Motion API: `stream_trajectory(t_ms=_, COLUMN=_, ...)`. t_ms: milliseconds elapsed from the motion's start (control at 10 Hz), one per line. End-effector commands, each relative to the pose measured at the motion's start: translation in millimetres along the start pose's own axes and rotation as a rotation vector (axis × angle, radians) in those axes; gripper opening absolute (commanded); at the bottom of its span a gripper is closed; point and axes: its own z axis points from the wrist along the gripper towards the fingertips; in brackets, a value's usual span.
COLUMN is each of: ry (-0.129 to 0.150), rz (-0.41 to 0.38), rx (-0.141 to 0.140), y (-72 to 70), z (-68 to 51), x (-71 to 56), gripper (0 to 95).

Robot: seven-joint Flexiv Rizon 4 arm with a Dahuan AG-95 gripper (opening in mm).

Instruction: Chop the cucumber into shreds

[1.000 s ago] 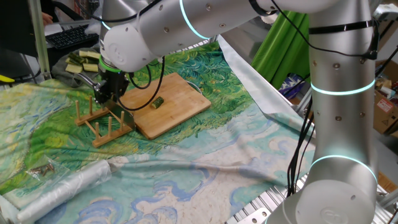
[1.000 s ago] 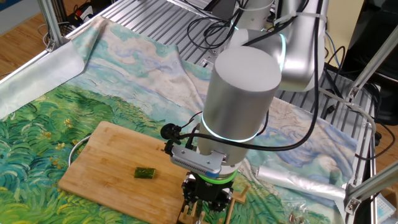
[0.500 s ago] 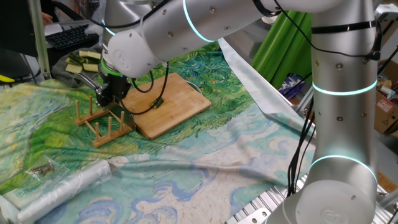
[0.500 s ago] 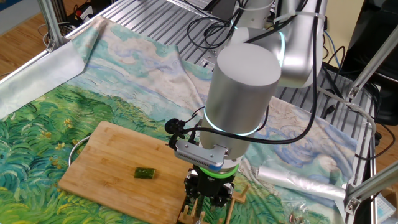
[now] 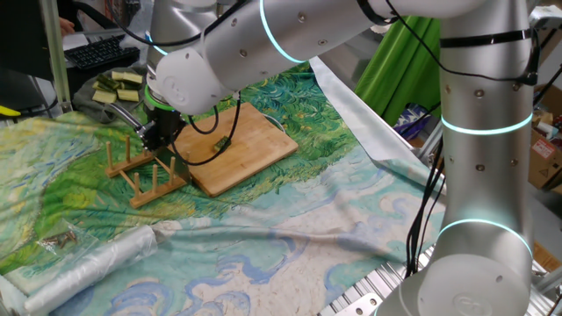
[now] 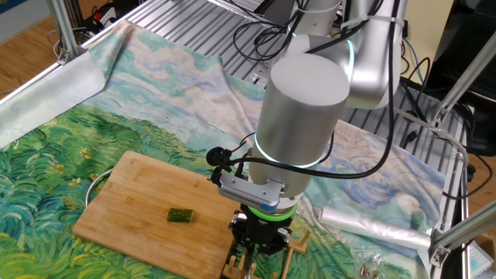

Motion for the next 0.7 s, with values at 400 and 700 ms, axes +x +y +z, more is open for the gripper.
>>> stream_trajectory(t_ms=400, ry=0.001, rz=0.002, rx=0.006, y=-0.2, z=-1.4, x=-1.7, gripper=0.0)
stream_trajectory(t_ms=700, ry=-0.003, rz=0.029, rx=0.005, y=1.8, z=-8.3, x=-5.9, gripper=0.0)
